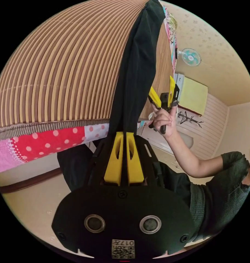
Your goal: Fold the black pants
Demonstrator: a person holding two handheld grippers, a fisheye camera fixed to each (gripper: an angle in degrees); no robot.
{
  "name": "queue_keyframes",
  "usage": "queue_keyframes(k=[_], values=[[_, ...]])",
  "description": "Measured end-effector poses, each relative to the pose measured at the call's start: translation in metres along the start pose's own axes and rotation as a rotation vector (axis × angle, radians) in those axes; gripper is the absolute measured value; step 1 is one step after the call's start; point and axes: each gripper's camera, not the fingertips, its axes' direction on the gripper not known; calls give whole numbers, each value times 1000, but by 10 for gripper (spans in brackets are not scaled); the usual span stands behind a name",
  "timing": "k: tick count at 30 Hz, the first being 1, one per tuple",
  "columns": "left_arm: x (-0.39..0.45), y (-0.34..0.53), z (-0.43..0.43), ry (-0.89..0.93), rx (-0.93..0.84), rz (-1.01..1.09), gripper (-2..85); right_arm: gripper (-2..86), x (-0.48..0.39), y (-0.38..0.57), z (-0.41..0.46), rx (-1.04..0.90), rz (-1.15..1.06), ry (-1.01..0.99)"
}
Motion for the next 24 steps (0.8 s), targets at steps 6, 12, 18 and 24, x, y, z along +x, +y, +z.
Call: queue_keyframes(k=[6, 12, 18, 24], values=[[42, 9, -33, 172, -6, 235, -9, 34, -10, 17, -16, -68, -29, 12], [25, 26, -53, 383, 29, 169, -9, 11, -27, 54, -55, 84, -179, -297], [4, 11, -44, 82, -47, 23, -8, 27, 10, 73, -51, 15, 2, 165], [27, 4, -40, 28, -112, 20, -8, 107, 10, 78, -51, 46, 12, 139]])
